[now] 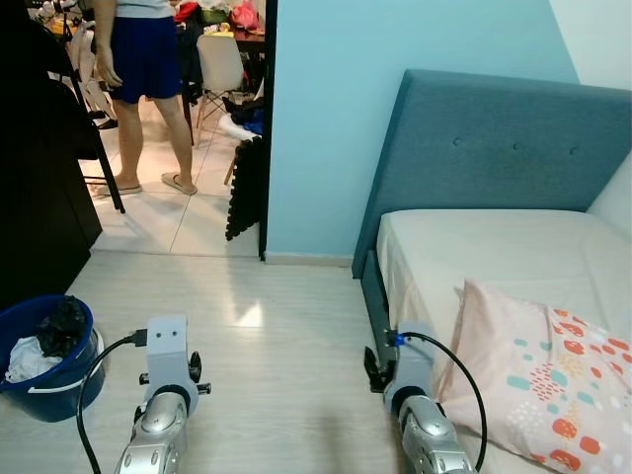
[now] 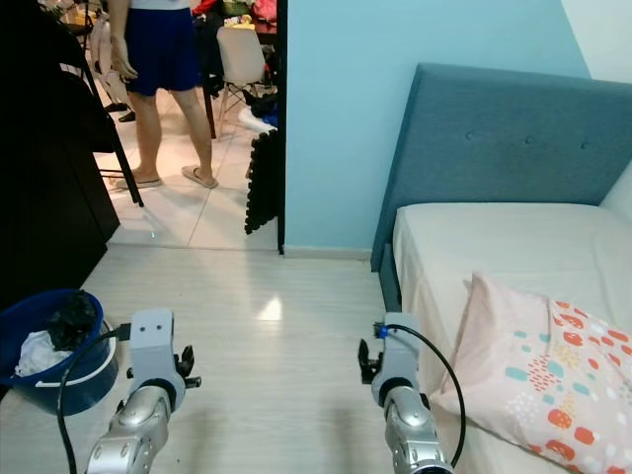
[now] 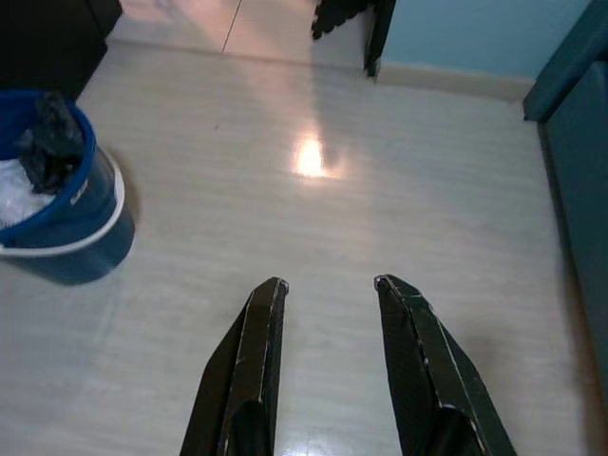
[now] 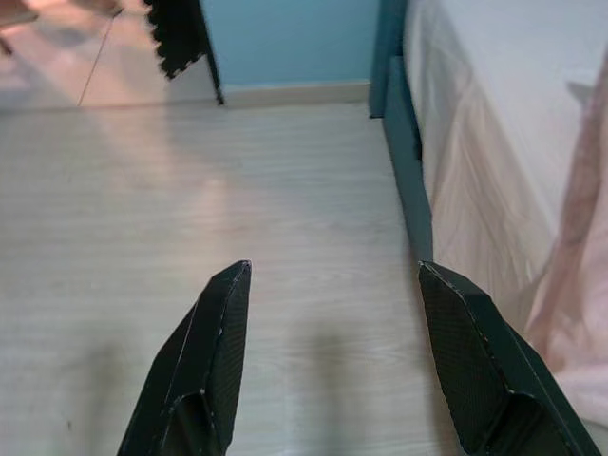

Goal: Clean up the room

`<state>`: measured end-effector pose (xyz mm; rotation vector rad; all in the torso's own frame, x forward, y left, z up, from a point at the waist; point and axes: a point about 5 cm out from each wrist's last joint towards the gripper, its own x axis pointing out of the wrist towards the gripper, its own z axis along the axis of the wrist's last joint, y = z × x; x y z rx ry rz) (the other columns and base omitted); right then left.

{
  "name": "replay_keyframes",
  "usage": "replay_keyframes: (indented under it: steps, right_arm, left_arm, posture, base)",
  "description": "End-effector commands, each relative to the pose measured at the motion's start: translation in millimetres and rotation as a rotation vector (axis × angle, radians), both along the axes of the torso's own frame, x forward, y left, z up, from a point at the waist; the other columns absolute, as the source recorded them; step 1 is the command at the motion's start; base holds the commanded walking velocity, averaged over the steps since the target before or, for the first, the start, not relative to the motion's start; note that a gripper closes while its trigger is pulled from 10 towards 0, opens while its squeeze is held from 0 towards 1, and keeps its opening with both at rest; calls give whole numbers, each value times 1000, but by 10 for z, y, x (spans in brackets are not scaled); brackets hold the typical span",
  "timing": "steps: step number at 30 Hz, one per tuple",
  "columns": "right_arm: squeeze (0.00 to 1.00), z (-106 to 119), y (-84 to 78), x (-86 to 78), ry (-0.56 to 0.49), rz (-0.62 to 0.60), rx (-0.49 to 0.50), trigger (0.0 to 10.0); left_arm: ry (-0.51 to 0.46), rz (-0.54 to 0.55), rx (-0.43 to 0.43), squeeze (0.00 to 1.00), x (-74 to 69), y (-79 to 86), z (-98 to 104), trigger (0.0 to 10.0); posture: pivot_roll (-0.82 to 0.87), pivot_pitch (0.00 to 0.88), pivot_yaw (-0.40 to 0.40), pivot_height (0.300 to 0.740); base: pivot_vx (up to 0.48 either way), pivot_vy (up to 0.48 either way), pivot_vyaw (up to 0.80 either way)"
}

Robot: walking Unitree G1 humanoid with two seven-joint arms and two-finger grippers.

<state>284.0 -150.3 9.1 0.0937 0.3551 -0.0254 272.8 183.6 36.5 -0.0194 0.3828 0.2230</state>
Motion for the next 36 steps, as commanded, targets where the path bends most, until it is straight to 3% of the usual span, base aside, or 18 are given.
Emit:
replay_keyframes:
  steps: [1, 5, 8, 12, 22, 36]
  right_arm:
    - [0, 77, -12, 62, -35, -30, 17, 10000]
    - [0, 110, 8, 98, -32, -44, 59, 10000]
    - [0, 113, 28, 104, -30, -22, 42, 10000]
    - [0, 104, 76, 101, -33, 85, -50, 10000]
    - [0, 46, 66, 67, 1, 83, -66, 10000]
    - [0, 89, -38, 120, -3, 75, -84, 10000]
  left_arm:
    - [-26, -10, -20, 0, 68, -24, 100, 10000]
    - [-38, -52, -2, 0, 148, -35, 129, 10000]
    - [-28, -60, 6, 0, 168, -30, 113, 10000]
    - [-43, -24, 22, 0, 171, 0, 133, 10000]
    - [-47, -63, 36, 0, 204, -39, 148, 10000]
    - [-76, -68, 39, 0, 260, -31, 179, 10000]
  posture:
    - [79, 27, -91, 740]
    - [67, 25, -87, 740]
    - [59, 15, -77, 740]
    - [36, 20, -60, 740]
    - [40, 9, -71, 740]
    - [41, 0, -88, 740]
  base:
    - [0, 0, 0]
    - [0, 0, 0]
    - [0, 0, 0]
    - [0, 0, 0]
    - [0, 0, 0]
    - [0, 0, -800]
